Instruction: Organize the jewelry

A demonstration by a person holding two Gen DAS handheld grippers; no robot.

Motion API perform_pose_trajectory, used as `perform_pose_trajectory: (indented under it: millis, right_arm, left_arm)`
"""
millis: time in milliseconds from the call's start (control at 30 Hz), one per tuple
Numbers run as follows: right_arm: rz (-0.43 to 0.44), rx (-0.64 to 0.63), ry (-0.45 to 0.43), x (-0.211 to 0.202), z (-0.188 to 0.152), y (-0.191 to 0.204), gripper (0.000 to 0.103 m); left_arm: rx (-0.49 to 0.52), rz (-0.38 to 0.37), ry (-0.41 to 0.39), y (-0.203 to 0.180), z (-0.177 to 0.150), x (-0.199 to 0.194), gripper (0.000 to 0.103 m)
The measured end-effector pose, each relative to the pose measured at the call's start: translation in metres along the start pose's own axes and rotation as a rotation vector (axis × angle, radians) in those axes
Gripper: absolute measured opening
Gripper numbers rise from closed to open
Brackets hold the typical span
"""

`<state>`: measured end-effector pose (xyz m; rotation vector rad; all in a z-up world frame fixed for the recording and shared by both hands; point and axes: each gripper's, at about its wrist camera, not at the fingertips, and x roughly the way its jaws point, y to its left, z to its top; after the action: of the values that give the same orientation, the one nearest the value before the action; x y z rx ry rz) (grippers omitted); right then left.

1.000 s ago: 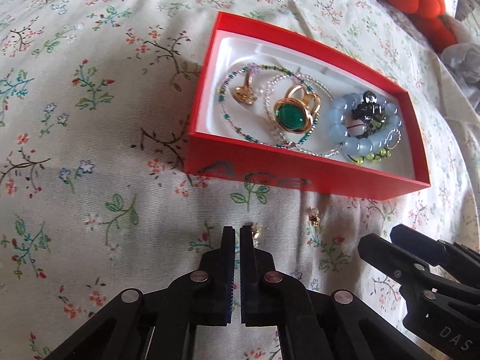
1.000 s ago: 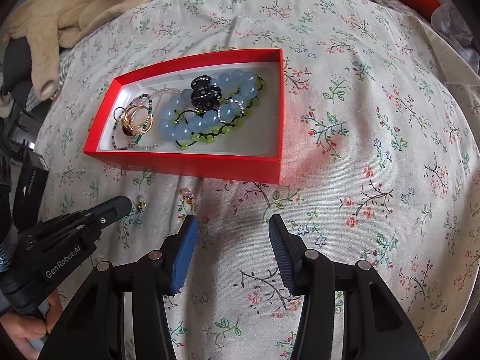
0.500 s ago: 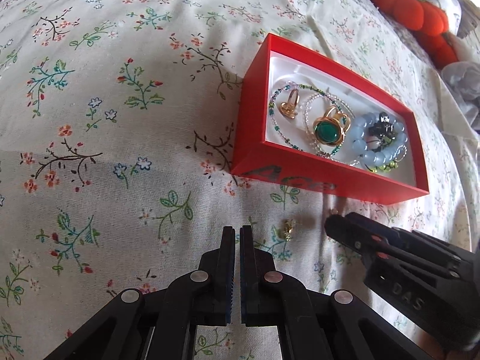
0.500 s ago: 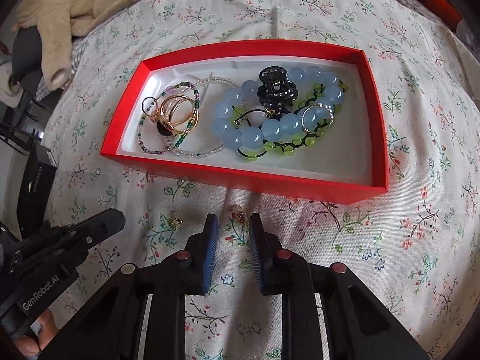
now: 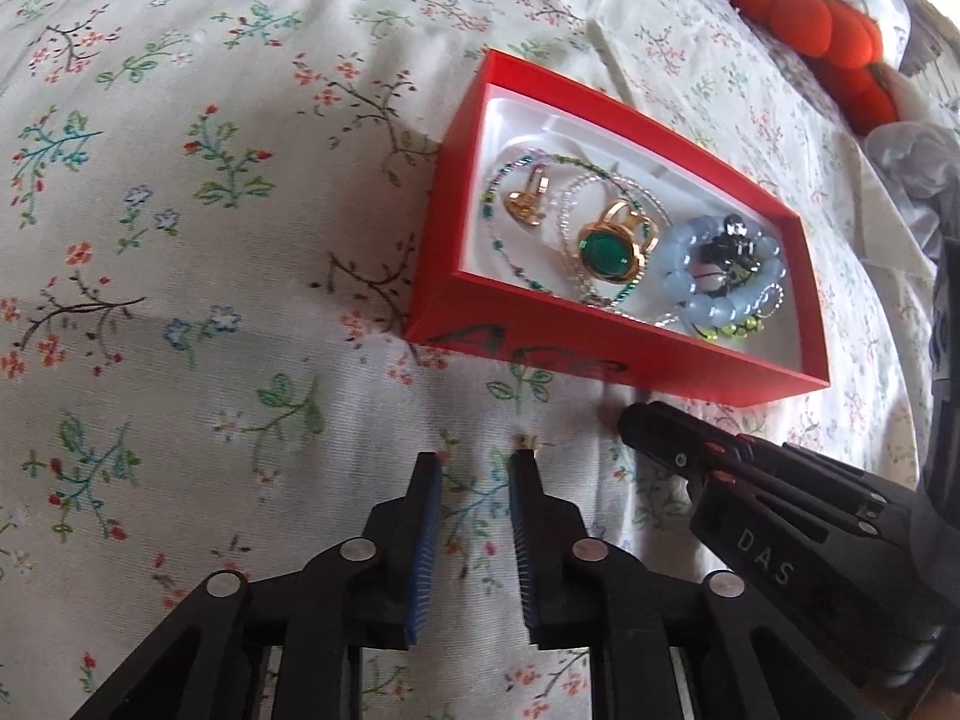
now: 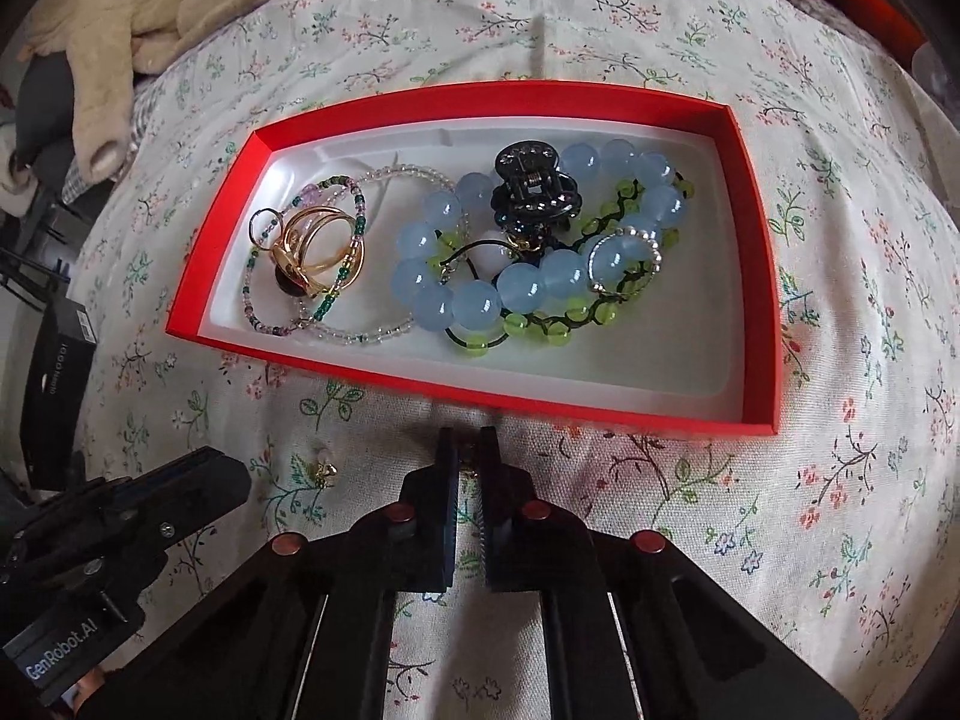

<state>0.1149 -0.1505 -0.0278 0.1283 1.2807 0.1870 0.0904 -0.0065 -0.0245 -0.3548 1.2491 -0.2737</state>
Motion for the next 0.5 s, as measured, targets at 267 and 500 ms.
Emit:
perform_pose_trajectory:
  millis: [267, 500]
  right_arm:
    - [0.026, 0.015, -0.022, -0.024, -0.006, -0.017, 0.006]
    - [0.029, 0.040, -0.006, -0.028, -0.010, -0.032, 0.006]
  left_arm:
    - [0.040, 0.034, 0.025, -0.024, 0.000, 0.022, 0.022]
    - [0.076, 0.116, 0.014, -0.029, 0.000, 0.034, 0.009]
